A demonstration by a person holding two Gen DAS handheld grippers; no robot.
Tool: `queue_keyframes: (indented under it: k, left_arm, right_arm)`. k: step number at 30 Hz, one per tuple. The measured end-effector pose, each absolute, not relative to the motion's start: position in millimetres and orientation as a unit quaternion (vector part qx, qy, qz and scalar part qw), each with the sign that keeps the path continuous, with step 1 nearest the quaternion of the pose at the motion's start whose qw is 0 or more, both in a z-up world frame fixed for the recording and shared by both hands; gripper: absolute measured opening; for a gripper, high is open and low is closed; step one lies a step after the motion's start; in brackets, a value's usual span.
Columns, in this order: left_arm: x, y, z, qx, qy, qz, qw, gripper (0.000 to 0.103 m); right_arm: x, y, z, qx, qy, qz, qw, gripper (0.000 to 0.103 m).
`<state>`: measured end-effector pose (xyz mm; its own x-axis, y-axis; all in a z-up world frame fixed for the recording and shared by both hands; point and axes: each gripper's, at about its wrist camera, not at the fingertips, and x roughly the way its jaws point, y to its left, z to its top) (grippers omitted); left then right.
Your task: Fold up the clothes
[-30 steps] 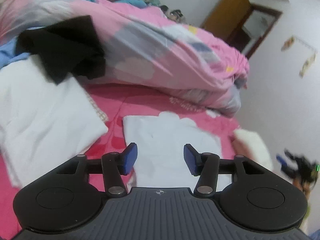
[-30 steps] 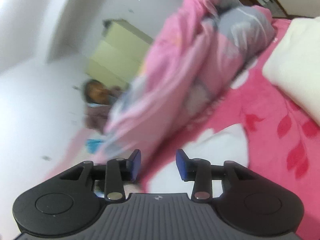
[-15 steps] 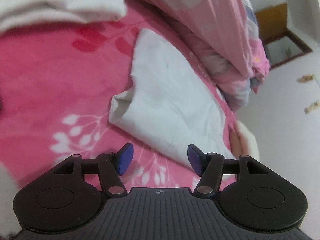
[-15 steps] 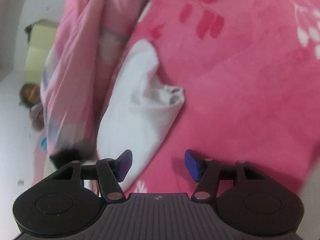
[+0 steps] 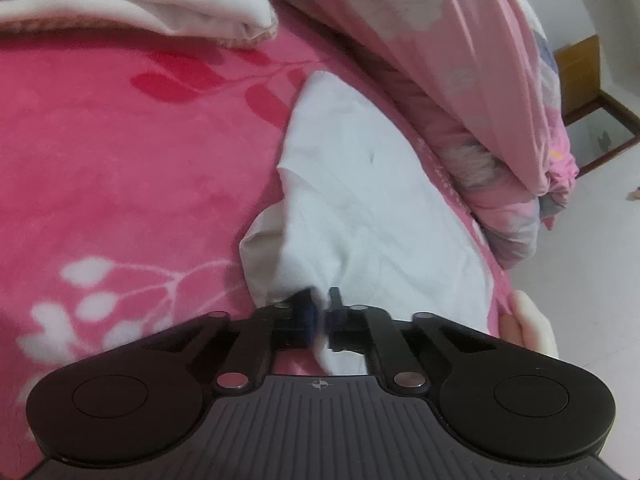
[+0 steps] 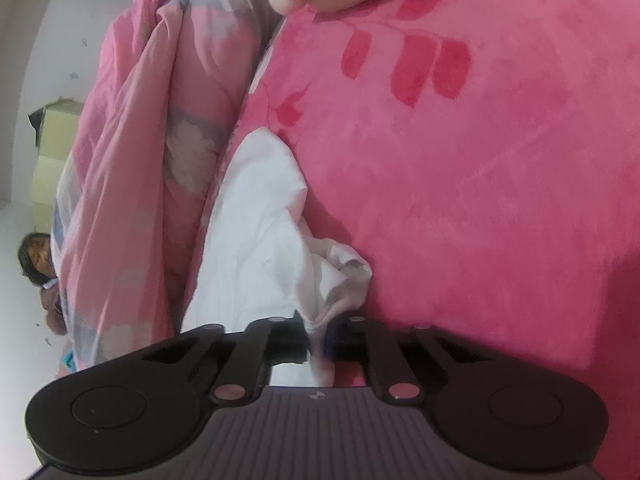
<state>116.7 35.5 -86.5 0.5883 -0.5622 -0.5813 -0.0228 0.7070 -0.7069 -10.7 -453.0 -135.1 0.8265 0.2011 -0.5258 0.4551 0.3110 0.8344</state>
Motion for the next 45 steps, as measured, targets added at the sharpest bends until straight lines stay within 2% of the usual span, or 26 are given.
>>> queue_keyframes:
  k: [8, 13, 17, 18, 19, 21, 27, 29, 32, 33, 35, 38, 45]
  left_arm:
    - [61, 55, -54, -0.300, 0.418, -0.207, 0.832, 0.000]
    - [30, 79, -67, -0.272, 0.446, -0.222, 0.823, 0.001]
    - [20, 89, -74, -0.248, 0.455, -0.221, 0.826, 0.008]
    - [14, 94, -68, -0.240, 0.449, -0.217, 0.833, 0.019]
    - [9, 99, -62, -0.233, 0.440, -0.210, 0.842, 0.028]
    - [0, 109, -49, -0.217, 0.418, -0.196, 0.860, 0.032]
    - [-12, 85, -19, -0.121, 0.351, -0.235, 0.898, 0.032]
    - [-12, 68, -20, -0.103, 0.341, -0.253, 0.899, 0.032]
    - [-2, 51, -42, -0.087, 0.373, -0.242, 0.892, 0.032]
    - [1, 51, -51, -0.088, 0.386, -0.233, 0.888, 0.032]
    - [4, 58, -64, -0.101, 0.399, -0.223, 0.884, 0.030]
    - [-1, 66, -52, -0.096, 0.398, -0.225, 0.884, 0.032]
    - [-18, 57, -13, -0.041, 0.330, -0.264, 0.905, 0.037]
  right_arm:
    - [-64, -445, -115, 0.589, 0.274, -0.044, 0.759, 0.004]
    - [-116, -435, -116, 0.576, 0.304, -0.019, 0.759, 0.006]
    - [-135, -440, -127, 0.570, 0.320, -0.015, 0.757, 0.007]
    - [-140, -442, -120, 0.561, 0.319, -0.022, 0.763, 0.010]
    - [-145, -443, -109, 0.539, 0.318, -0.034, 0.779, 0.015]
    - [-155, -442, -85, 0.483, 0.311, -0.059, 0.816, 0.017]
    - [-145, -389, -19, 0.242, 0.292, -0.037, 0.924, 0.016]
    - [-132, -364, -17, 0.161, 0.290, -0.025, 0.943, 0.015]
    - [-116, -341, -31, 0.070, 0.306, -0.024, 0.949, 0.014]
    - [-115, -340, -41, 0.054, 0.322, -0.028, 0.945, 0.014]
    - [-119, -342, -58, 0.042, 0.342, -0.032, 0.938, 0.007]
    - [-131, -345, -50, 0.037, 0.354, -0.043, 0.933, 0.007]
    - [-137, -334, -4, 0.036, 0.284, -0.040, 0.957, 0.008]
